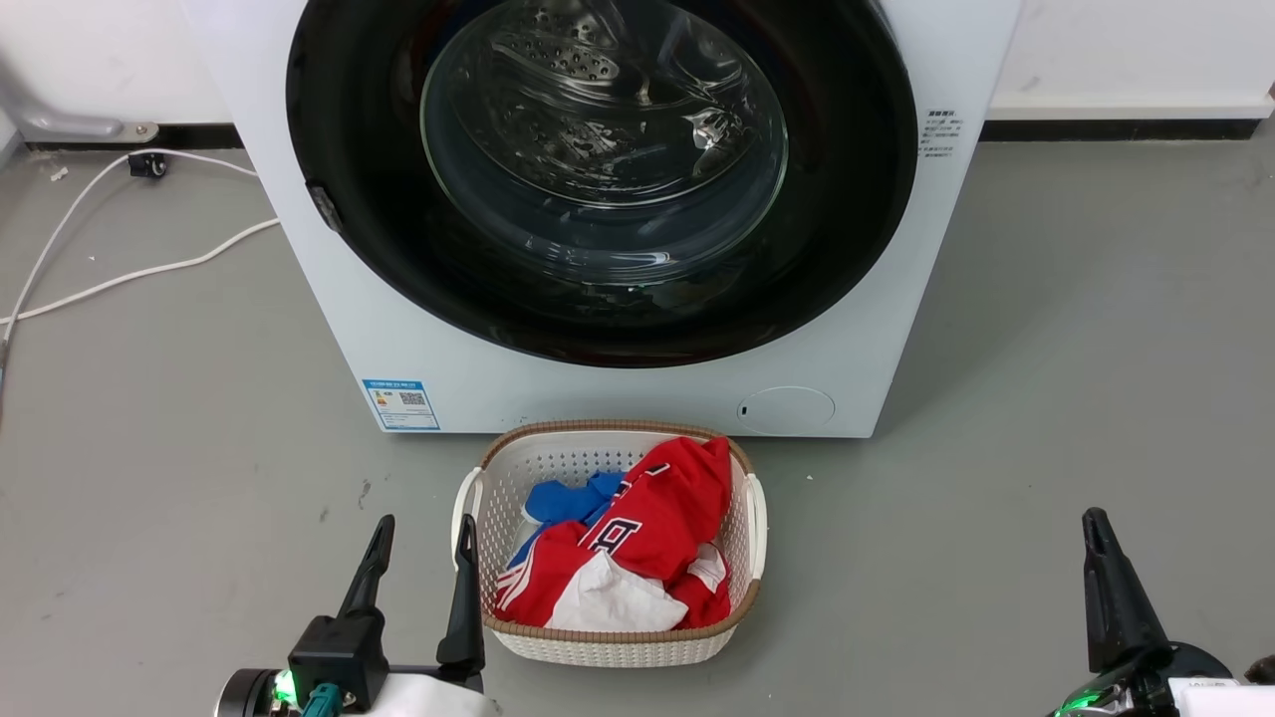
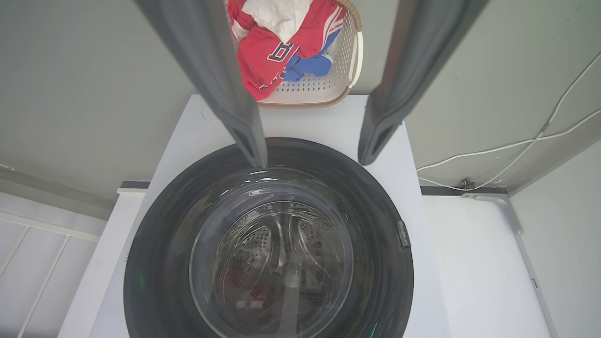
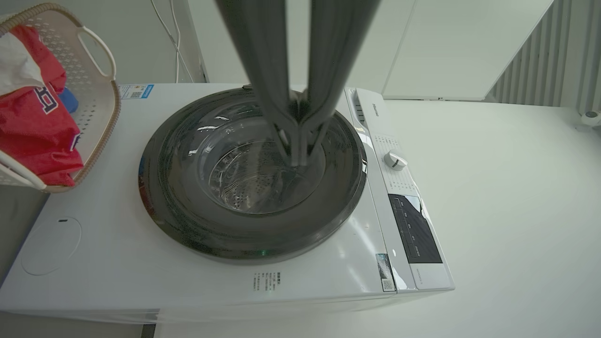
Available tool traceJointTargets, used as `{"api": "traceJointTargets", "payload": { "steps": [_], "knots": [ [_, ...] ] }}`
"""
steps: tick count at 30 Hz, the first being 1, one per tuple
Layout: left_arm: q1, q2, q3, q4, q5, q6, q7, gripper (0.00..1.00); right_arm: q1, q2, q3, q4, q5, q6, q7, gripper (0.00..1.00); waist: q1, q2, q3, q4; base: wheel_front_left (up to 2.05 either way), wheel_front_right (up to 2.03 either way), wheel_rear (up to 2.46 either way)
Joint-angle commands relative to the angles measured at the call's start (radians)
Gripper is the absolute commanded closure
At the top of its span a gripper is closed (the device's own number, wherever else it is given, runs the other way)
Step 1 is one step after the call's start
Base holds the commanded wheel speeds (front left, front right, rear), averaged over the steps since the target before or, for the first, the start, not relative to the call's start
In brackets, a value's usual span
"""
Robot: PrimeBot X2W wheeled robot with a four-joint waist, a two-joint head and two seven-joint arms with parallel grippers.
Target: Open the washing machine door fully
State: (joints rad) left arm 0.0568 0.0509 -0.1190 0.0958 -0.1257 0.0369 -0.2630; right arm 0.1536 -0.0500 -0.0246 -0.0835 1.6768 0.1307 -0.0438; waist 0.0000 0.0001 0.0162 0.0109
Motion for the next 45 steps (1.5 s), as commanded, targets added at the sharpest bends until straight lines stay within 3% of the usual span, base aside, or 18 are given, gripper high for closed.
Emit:
{"api": "traceJointTargets", "payload": {
  "steps": [1,10,18,24,35,45],
  "knots": [
    [-0.004,-0.001,0.000,-0.004,0.003,0.006,-0.003,0.00,-0.007,0.000,-0.002,0.004,-0.006,0.000,-0.004,1.00,0.0000,-0.0001,0.004,0.001,0.00,0.00,0.00],
    [-0.044,-0.001,0.000,-0.033,0.024,0.020,-0.003,0.00,-0.152,-0.022,-0.111,0.095,-0.010,0.000,0.003,1.00,0.0000,-0.0001,0.067,0.008,0.00,0.00,0.00],
    [-0.111,0.000,-0.001,-0.065,0.065,0.029,-0.003,0.00,-0.408,-0.130,-0.249,0.261,-0.012,0.000,0.020,1.00,0.0000,-0.0001,0.177,0.032,0.00,0.00,0.00],
    [-0.169,-0.001,-0.007,-0.089,0.075,0.035,-0.003,0.00,-0.619,-0.222,-0.291,0.371,-0.019,0.000,0.061,1.00,0.0000,-0.0001,0.273,0.055,0.00,0.00,0.00],
    [-0.241,0.000,-0.026,-0.112,0.059,0.049,-0.003,0.00,-0.926,-0.355,-0.214,0.501,-0.081,0.000,0.180,1.00,0.0000,-0.0001,0.414,0.091,0.00,0.00,0.00],
    [-0.284,0.000,-0.047,-0.115,0.033,0.061,-0.003,0.00,-1.153,-0.452,-0.066,0.602,-0.172,0.000,0.334,1.00,0.0000,-0.0001,0.496,0.125,0.00,0.00,0.00]
  ]
}}
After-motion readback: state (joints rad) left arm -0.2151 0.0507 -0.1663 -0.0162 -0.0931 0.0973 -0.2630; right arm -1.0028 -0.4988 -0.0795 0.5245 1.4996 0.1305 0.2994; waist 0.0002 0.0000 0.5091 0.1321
